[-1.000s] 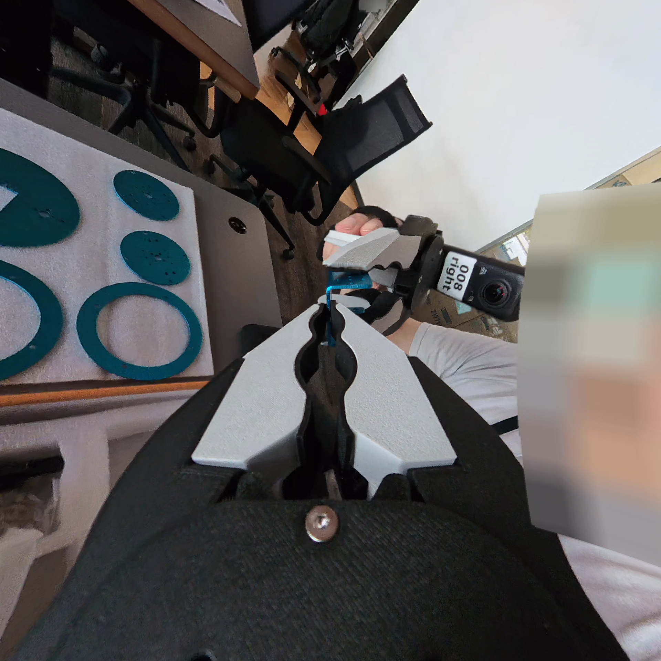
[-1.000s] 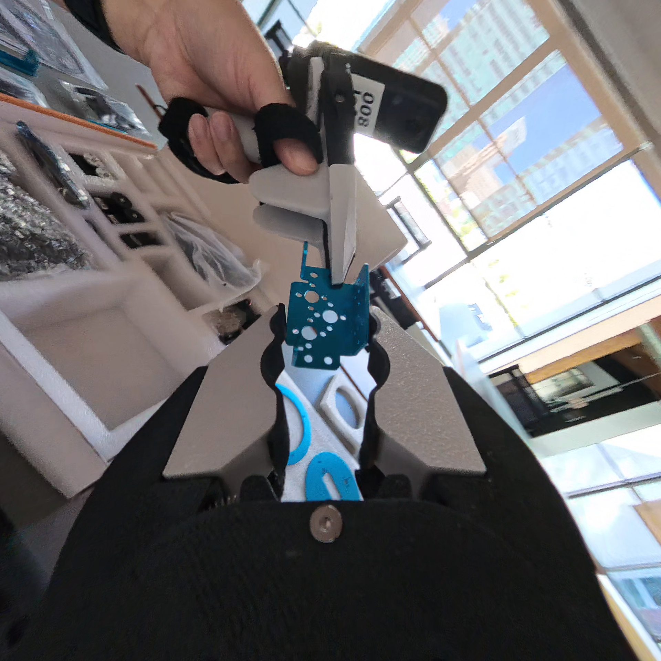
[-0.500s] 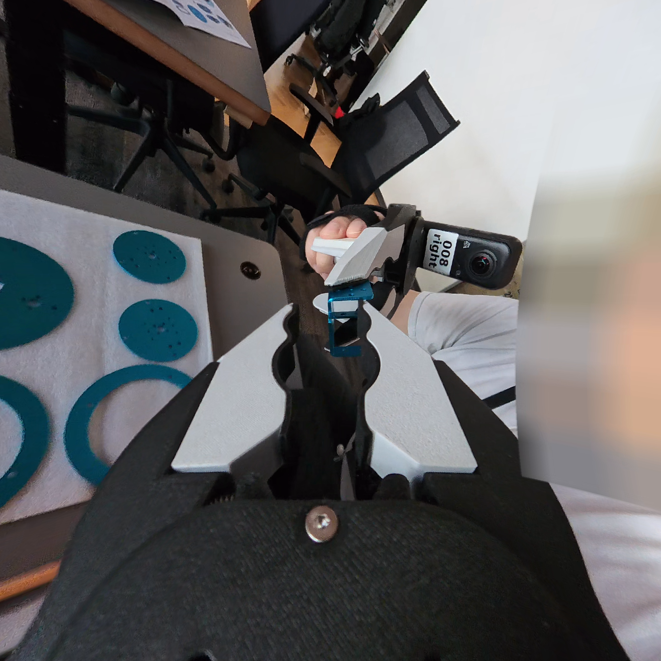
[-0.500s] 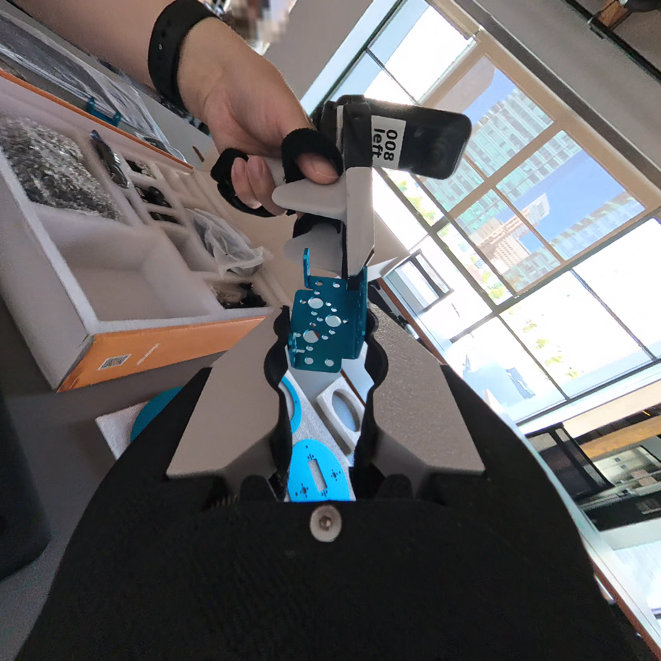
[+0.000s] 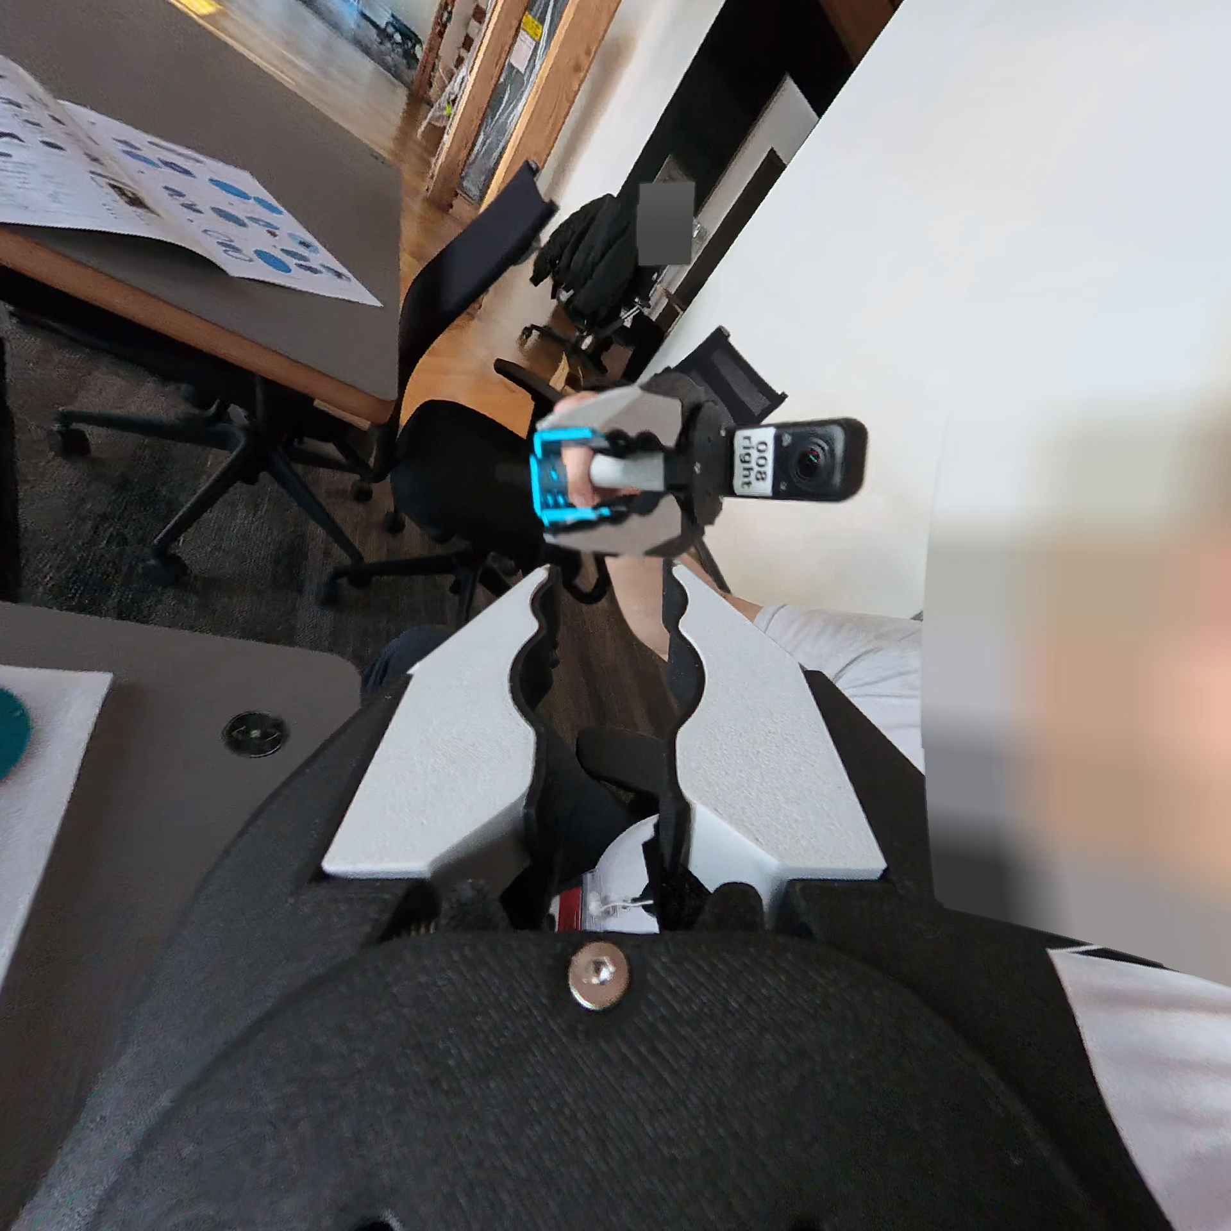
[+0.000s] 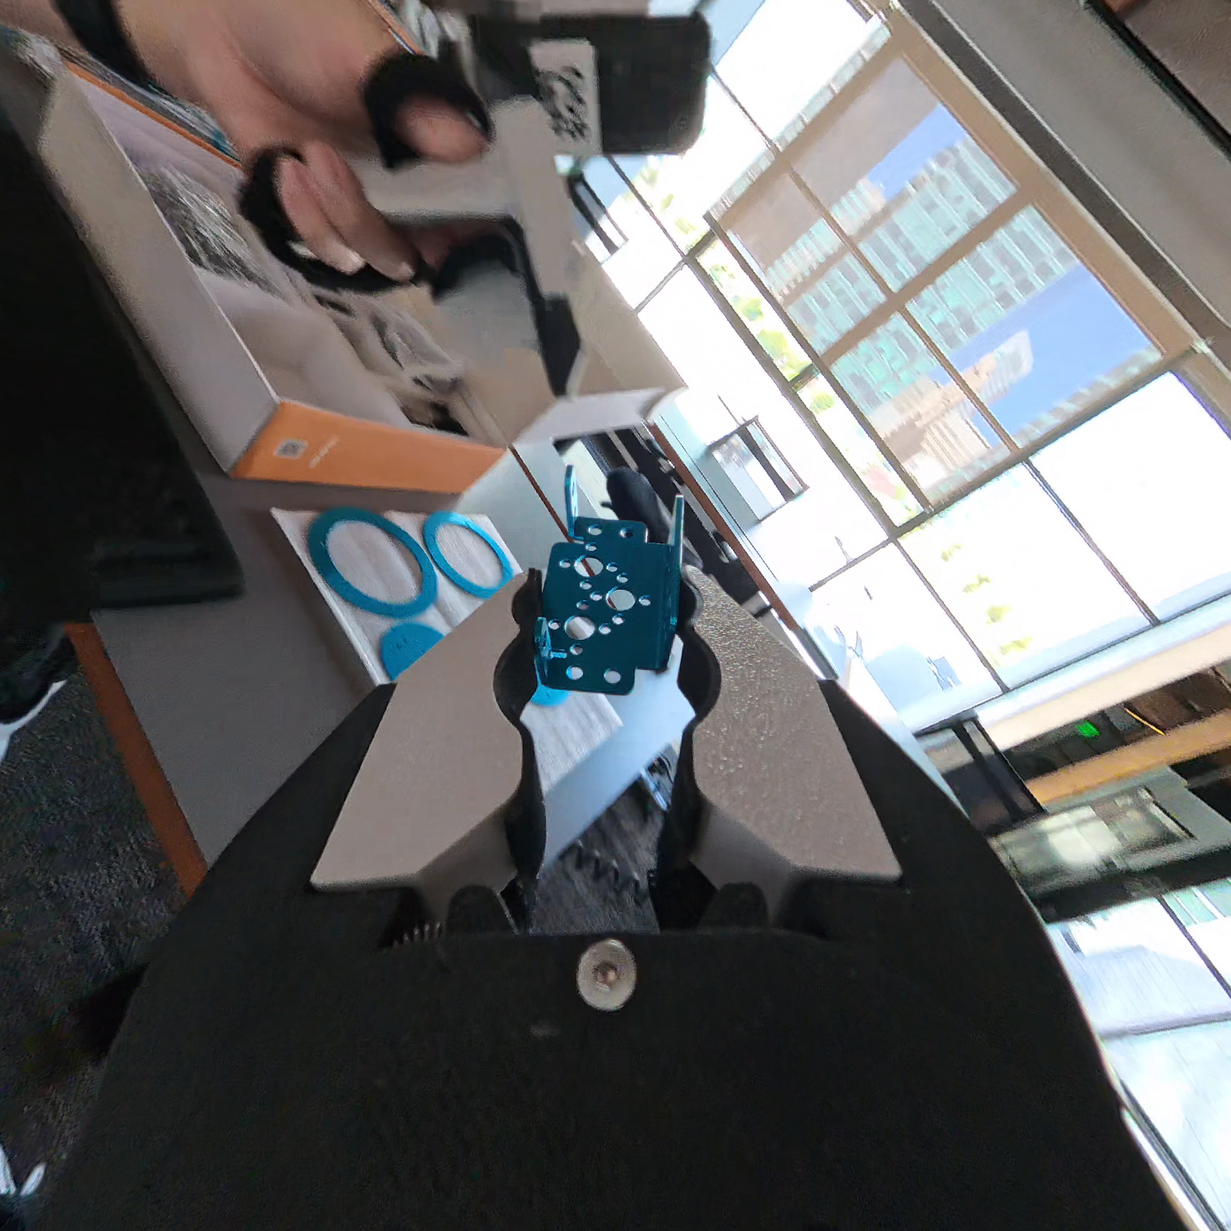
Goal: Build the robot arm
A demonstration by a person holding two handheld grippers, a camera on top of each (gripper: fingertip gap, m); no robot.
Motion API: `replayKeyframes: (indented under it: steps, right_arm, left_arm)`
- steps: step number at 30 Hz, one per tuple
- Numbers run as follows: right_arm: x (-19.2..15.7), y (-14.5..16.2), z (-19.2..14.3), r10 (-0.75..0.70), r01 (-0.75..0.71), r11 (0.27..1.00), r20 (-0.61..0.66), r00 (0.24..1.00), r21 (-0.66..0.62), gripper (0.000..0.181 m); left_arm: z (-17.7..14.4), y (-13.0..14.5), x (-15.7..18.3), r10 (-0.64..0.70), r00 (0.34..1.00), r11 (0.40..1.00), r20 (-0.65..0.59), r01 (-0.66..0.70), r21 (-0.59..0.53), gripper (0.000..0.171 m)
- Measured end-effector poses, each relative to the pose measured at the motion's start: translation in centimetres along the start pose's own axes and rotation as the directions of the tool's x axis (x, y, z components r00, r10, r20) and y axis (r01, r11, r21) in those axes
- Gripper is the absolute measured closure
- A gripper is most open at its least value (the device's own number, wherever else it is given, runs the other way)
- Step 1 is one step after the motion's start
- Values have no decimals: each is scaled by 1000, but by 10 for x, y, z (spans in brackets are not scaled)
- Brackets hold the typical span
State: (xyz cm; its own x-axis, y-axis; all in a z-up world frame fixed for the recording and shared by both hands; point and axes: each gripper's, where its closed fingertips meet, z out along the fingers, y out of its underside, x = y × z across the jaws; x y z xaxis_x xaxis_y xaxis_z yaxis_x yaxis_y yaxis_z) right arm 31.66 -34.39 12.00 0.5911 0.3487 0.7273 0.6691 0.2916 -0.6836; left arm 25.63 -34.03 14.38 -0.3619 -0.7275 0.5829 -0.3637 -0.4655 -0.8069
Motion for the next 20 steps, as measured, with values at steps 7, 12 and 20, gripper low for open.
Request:
replayKeyframes:
  steps: [7,12,20]
  right_arm:
    - [94,119,-130,-59,-14,943,-207,977,-333,143]
    - [182,239,-194,-103,-22,856,-212,972,-516,144]
    - [311,426,-260,-207,-15,710,-230,951,-704,144]
  left_arm:
    - [20,17,8,10,999,986,36,-16,163,144]
    - [43,-6,-47,53,991,987,126,-71,142,142]
    - [81,-98,-140,130,949,973,288,-177,145,139]
